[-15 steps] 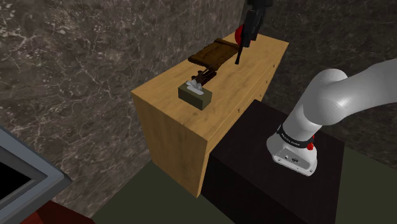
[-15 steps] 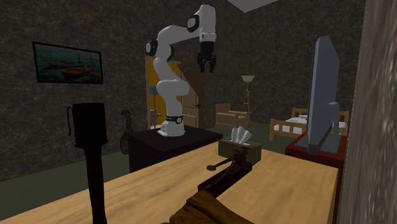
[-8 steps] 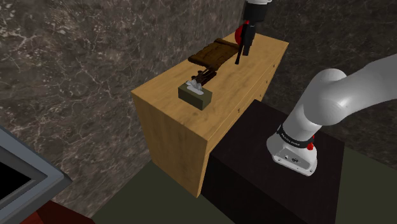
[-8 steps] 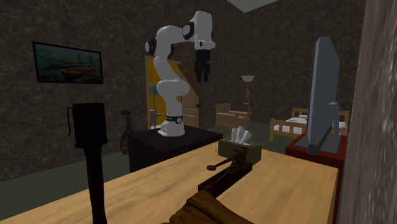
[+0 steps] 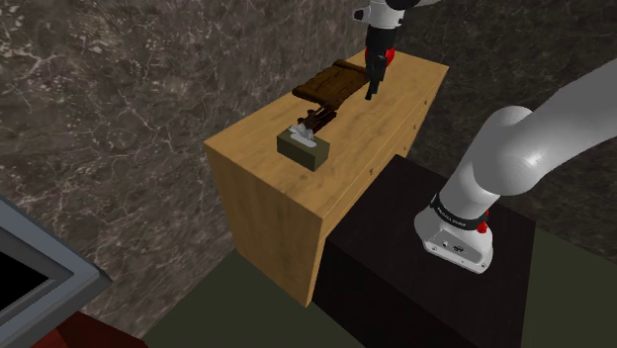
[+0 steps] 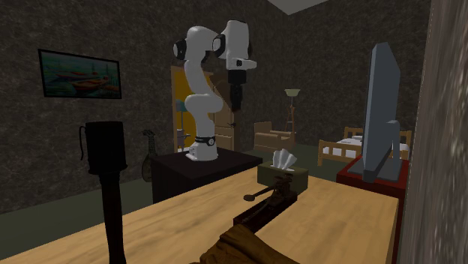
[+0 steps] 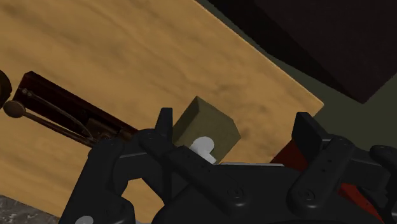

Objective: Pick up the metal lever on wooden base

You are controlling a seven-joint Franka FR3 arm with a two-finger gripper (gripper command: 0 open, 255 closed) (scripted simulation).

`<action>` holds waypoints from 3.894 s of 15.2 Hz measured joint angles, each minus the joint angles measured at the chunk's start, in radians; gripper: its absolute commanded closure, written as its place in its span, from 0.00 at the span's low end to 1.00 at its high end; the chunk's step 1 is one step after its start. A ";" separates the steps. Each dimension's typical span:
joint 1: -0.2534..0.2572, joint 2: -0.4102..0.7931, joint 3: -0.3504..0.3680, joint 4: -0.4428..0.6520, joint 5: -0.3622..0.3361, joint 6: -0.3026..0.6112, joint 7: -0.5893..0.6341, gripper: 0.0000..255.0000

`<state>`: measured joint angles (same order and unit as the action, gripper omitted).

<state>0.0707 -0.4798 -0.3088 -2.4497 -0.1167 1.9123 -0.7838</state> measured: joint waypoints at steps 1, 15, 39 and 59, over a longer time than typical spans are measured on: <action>0.006 0.027 -0.018 -0.004 -0.004 0.033 -0.043 0.00; 0.059 0.606 -0.162 0.272 0.199 0.325 -0.725 0.00; -0.070 1.098 -0.011 0.640 0.392 0.442 -1.148 1.00; -0.046 0.977 -0.048 0.653 0.340 0.311 -1.116 1.00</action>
<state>0.0246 0.4976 -0.3565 -1.7963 0.2230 2.2237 -1.9002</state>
